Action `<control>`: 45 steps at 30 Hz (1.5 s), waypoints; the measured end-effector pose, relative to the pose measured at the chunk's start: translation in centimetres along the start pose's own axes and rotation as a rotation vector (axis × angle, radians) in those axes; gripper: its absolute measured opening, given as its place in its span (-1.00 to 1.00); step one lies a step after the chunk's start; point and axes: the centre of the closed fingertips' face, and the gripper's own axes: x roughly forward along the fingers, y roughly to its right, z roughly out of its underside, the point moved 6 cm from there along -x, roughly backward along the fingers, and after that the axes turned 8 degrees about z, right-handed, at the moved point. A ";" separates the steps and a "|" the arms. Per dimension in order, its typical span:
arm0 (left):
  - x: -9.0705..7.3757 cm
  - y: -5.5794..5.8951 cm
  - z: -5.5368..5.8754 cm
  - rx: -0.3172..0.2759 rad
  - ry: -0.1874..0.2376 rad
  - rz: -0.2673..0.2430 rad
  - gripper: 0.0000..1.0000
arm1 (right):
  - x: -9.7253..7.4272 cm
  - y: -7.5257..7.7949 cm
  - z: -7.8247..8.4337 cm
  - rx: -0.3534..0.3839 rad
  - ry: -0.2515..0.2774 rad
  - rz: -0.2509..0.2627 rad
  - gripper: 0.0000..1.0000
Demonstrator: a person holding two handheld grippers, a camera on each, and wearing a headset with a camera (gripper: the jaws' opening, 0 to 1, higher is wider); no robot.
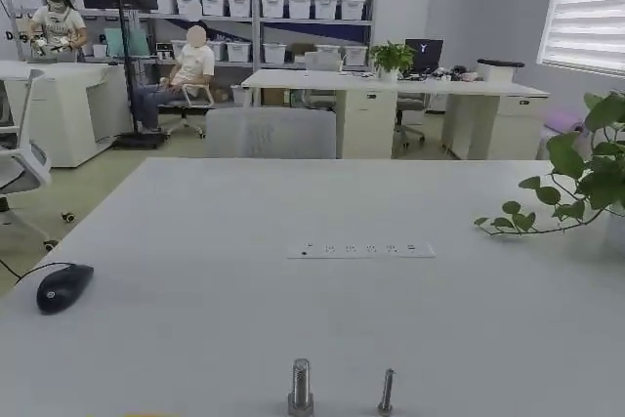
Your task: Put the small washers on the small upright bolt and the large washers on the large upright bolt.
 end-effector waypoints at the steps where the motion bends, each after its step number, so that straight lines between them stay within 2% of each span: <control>1: 0.1 0.0 0.0 -0.001 -0.001 0.001 0.11 | 0.0 0.0 0.0 0.000 -0.002 0.000 -0.08; 19: 0.2 0.1 0.2 -0.003 0.002 0.009 0.11 | -0.8 0.3 0.6 0.013 -0.025 0.041 -0.10; 25: 0.2 0.1 0.3 -0.004 0.003 0.008 0.11 | -0.4 -0.1 0.9 0.000 -0.052 0.026 -0.10; 33: 0.1 0.1 0.4 -0.006 0.003 0.002 0.11 | -0.3 -0.2 0.8 -0.001 -0.057 0.013 -0.11; 37: 0.1 0.0 0.5 -0.007 0.003 -0.003 0.11 | -0.3 -0.2 1.2 -0.008 -0.085 0.007 -0.11; 45: 0.1 0.0 0.5 -0.008 -0.001 0.000 0.11 | -0.2 -0.3 1.1 -0.004 -0.081 0.005 -0.11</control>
